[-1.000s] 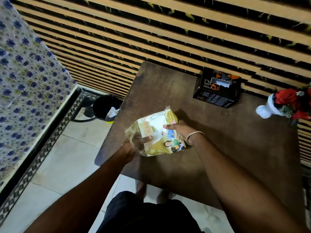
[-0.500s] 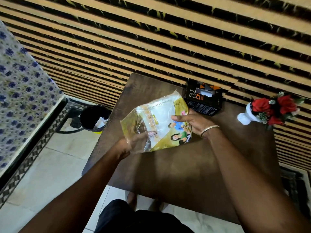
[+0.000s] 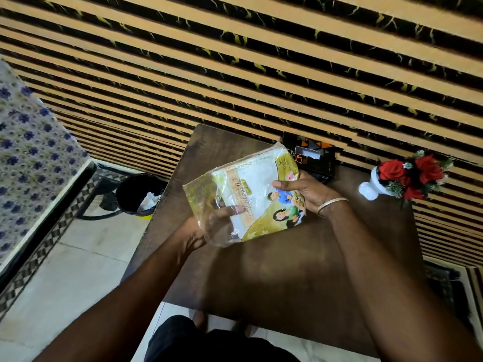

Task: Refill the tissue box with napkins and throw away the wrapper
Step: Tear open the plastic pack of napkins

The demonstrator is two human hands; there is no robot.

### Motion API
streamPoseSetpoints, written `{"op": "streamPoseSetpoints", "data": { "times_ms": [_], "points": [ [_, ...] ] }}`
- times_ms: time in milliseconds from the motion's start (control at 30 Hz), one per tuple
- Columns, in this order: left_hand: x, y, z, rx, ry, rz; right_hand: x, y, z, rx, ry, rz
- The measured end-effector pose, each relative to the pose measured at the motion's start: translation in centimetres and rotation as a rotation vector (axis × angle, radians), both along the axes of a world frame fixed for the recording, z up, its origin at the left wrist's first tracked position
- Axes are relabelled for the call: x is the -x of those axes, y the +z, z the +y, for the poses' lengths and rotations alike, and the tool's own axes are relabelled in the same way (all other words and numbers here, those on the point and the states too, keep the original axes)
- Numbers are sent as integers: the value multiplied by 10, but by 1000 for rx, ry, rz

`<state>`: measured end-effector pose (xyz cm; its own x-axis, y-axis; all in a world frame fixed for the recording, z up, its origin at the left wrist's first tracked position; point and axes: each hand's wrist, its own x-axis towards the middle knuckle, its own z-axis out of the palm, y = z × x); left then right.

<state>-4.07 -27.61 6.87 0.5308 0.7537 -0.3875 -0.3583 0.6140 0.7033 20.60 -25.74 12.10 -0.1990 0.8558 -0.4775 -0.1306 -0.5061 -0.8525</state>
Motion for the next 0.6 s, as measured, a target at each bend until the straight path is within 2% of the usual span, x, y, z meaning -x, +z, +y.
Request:
{"op": "streamPoseSetpoints", "data": {
  "times_ms": [67, 167, 233, 400, 600],
  "points": [
    [-2, 11, -5, 59, -13, -80, -1, -1, 0, -13, -5, -26],
    [-7, 36, -12, 63, -45, -42, 0, -3, 0, -22, -12, -94],
    [-8, 29, -9, 51, -57, -117, 1, -5, -1, -17, -21, -134],
    [-19, 23, -17, 125, -73, -145, 6, -11, -4, 11, -40, -204],
    [-17, 1, -17, 46, -53, 88, 11, -23, -10, 34, -11, -184]
  ]
}}
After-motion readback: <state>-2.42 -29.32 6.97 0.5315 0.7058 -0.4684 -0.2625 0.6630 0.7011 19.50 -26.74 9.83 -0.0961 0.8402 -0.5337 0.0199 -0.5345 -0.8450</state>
